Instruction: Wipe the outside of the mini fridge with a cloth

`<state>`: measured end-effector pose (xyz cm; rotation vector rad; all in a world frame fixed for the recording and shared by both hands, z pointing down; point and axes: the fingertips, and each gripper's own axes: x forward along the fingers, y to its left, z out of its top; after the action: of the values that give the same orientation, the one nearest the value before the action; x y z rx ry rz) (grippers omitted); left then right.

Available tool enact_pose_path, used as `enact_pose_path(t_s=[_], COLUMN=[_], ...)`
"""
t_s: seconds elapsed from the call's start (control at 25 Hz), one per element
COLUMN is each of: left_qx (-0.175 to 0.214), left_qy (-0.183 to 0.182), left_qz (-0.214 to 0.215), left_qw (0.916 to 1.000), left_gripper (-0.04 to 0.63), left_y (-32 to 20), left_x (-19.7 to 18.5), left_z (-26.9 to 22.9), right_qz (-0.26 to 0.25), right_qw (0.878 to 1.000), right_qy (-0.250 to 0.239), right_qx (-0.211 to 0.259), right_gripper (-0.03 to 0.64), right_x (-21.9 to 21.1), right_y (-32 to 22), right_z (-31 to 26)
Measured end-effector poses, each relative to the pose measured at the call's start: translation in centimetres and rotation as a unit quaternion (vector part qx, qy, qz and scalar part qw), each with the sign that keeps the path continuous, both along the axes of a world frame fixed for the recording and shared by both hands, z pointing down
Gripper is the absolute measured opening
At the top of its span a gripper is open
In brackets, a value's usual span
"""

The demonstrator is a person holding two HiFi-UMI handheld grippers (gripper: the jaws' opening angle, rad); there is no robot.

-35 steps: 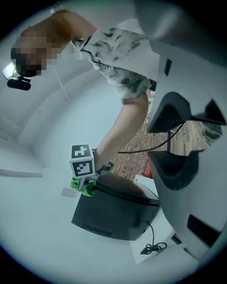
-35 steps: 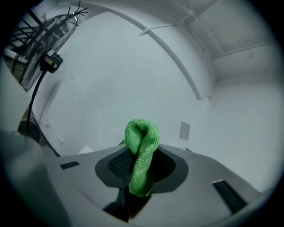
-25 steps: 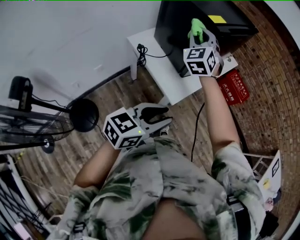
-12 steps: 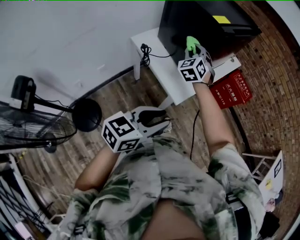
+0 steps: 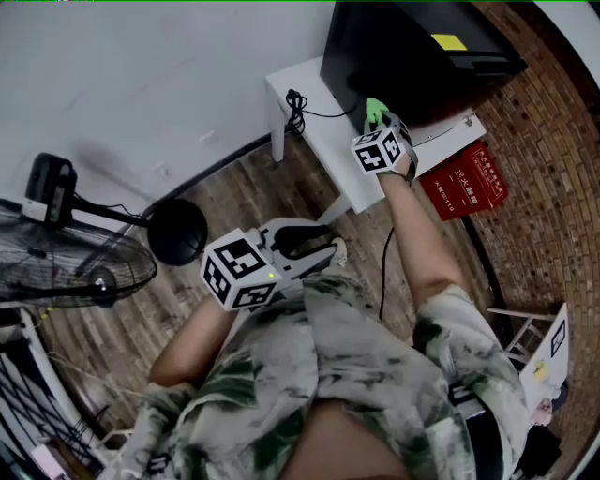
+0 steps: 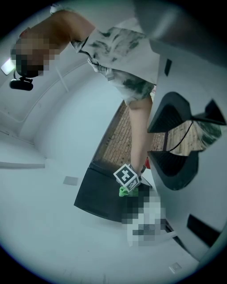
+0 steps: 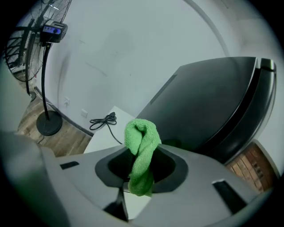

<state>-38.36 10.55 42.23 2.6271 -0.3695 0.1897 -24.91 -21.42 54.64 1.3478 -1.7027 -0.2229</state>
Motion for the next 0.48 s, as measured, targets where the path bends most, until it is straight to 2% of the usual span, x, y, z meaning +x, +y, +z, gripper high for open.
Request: enact_pose_path(t_s=[0.12,0.2,0.36,0.48], left_qx=[-0.002,-0.004,0.001,0.010], left_qy=[-0.001,0.000,0.000,0.005], left_qz=[-0.007,-0.008,-0.005,-0.005], left_qw=[1.0000,1.0000,1.0000,0.9999], left_gripper=[0.135,0.135,0.135,0.135], left_y=[-0.2,-0.2,-0.1,-0.2], left_x=[-0.5,-0.8,-1.2,-1.3], left_z=[0.4,0.5,0.1,-0.6], right_qz=[-0.002,-0.010,-0.028,-0.042], right_qw=[1.000,1.000,0.999,0.995], right_qy=[-0.001,-0.007,-0.029,-0.027], right_qx=[-0.019,-0.013,0.031,0.081], right_gripper=[0.114,0.114,0.114,0.114], right_x=[-0.1,-0.9,-3.5,-5.0], right_y=[-0.1,0.1,0.0,-0.4], right_z=[1.7,1.2,-4.2,-9.9])
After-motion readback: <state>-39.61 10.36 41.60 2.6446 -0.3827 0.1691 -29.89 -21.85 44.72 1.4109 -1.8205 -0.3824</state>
